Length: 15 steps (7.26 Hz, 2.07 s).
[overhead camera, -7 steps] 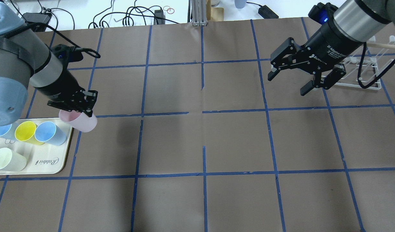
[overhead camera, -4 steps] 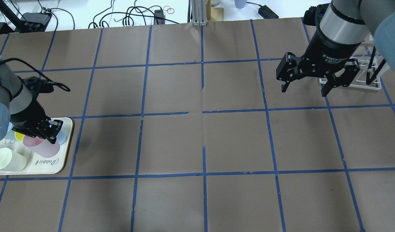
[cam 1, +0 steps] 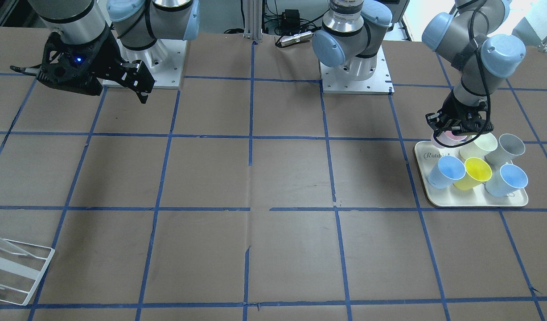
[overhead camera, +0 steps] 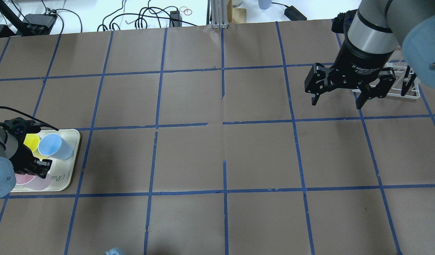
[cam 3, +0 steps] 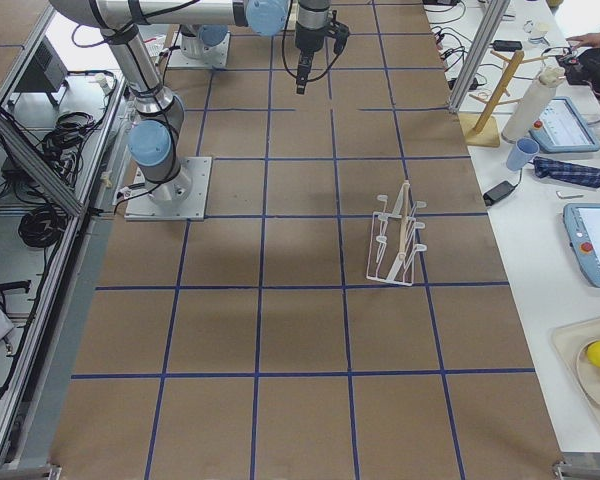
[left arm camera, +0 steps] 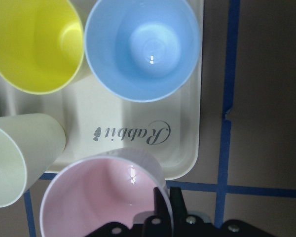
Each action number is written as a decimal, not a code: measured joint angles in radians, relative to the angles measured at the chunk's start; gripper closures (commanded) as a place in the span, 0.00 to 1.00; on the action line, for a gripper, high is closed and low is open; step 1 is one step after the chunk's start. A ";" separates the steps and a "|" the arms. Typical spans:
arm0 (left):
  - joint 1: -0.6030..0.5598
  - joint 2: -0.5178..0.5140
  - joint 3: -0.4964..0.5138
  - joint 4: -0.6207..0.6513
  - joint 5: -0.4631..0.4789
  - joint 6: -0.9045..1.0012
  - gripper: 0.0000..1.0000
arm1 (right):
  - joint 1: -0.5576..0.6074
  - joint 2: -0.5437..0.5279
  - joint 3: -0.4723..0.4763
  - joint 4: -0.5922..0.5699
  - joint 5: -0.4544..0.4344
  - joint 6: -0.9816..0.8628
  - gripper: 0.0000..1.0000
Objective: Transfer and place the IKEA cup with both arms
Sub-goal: 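Lower the pink cup into the empty tray slot with the left gripper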
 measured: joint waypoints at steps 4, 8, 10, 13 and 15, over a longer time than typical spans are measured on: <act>0.017 -0.015 -0.036 0.027 -0.064 -0.017 1.00 | 0.001 0.003 0.019 -0.082 -0.001 0.007 0.00; 0.015 -0.020 -0.035 0.082 -0.070 -0.028 1.00 | 0.001 0.004 0.020 -0.091 0.002 0.000 0.00; 0.015 -0.036 -0.037 0.118 -0.072 -0.034 1.00 | 0.001 0.004 0.020 -0.092 0.002 -0.004 0.00; 0.014 -0.054 -0.039 0.149 -0.089 -0.043 1.00 | 0.001 0.004 0.019 -0.094 0.001 -0.007 0.00; 0.014 -0.057 -0.041 0.148 -0.116 -0.055 0.90 | 0.000 0.004 0.019 -0.094 0.000 -0.007 0.00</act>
